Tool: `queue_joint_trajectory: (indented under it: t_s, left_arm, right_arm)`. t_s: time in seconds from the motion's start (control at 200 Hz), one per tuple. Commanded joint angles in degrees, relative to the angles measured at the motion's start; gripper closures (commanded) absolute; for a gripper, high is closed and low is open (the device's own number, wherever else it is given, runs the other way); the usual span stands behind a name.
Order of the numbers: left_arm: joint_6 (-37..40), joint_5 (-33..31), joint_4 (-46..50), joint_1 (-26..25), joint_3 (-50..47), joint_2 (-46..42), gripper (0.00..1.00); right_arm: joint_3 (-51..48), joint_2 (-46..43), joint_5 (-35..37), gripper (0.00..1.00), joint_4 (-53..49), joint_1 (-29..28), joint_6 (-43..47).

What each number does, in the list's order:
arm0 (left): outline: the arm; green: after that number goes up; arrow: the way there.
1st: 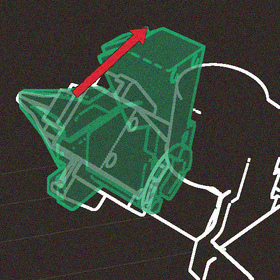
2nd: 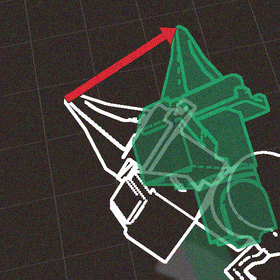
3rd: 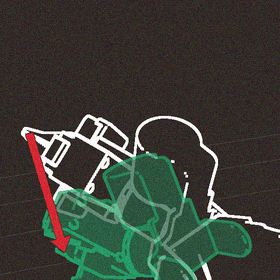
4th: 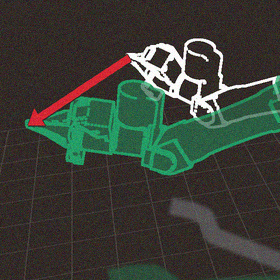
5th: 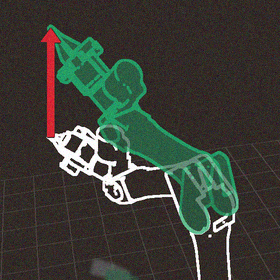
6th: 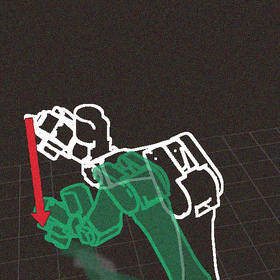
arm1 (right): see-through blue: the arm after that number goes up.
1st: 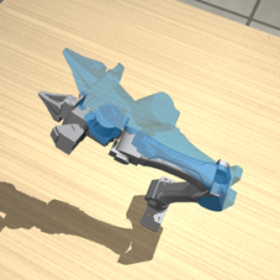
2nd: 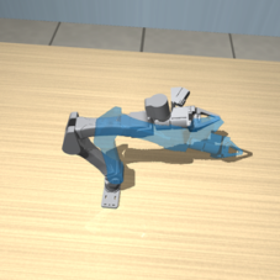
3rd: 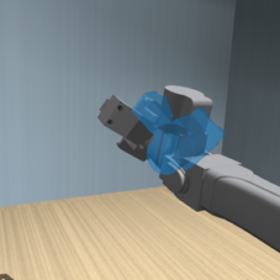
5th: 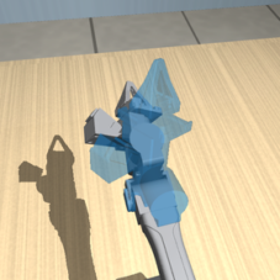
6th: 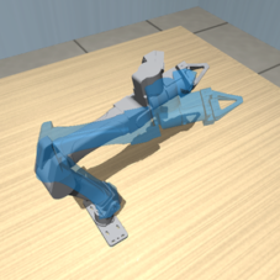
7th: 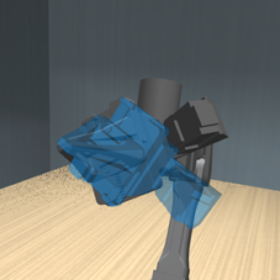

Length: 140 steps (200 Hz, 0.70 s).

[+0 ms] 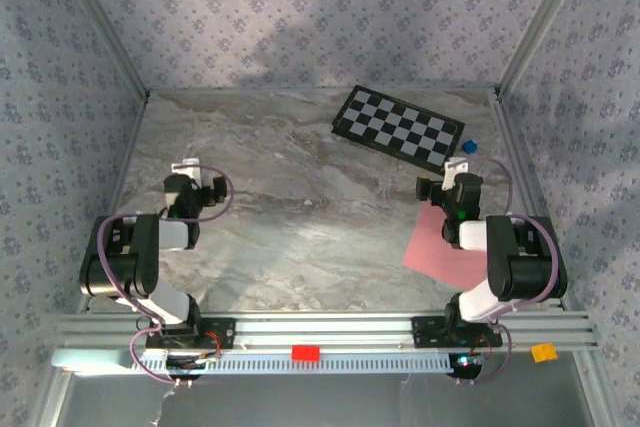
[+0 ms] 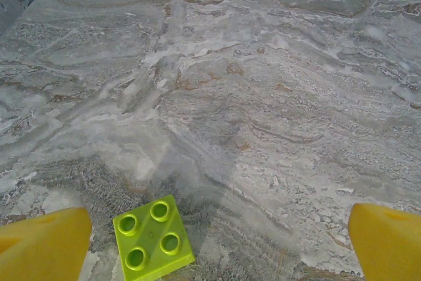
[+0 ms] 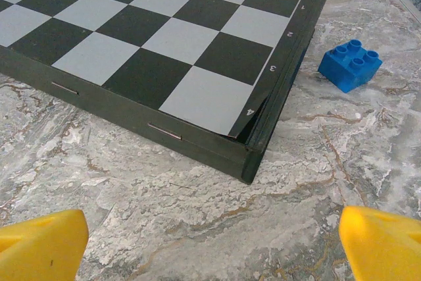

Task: Fold a paper plane with a square sheet of paper (pick it up from the middle)
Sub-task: Move the square sheet of paper to the center of the table.

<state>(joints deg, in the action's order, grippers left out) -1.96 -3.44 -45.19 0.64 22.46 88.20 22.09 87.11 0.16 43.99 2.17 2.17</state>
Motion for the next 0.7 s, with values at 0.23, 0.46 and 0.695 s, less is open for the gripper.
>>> queue_joint_trajectory:
  t_s: [0.23, 0.46, 0.695]
  left_arm:
    - [0.1, -0.1, -1.2, 0.3, 1.3, -0.3, 0.0]
    - [0.1, -0.1, -1.2, 0.3, 1.3, -0.3, 0.0]
    - [0.1, -0.1, -1.2, 0.3, 1.3, -0.3, 0.0]
  right_arm:
    - [0.9, -0.2, -0.7, 0.0, 0.3, 0.5, -0.5]
    - [1.1, -0.2, -1.0, 0.0, 0.2, 0.6, -0.6]
    - [1.0, -0.2, -1.0, 0.0, 0.2, 0.6, -0.6]
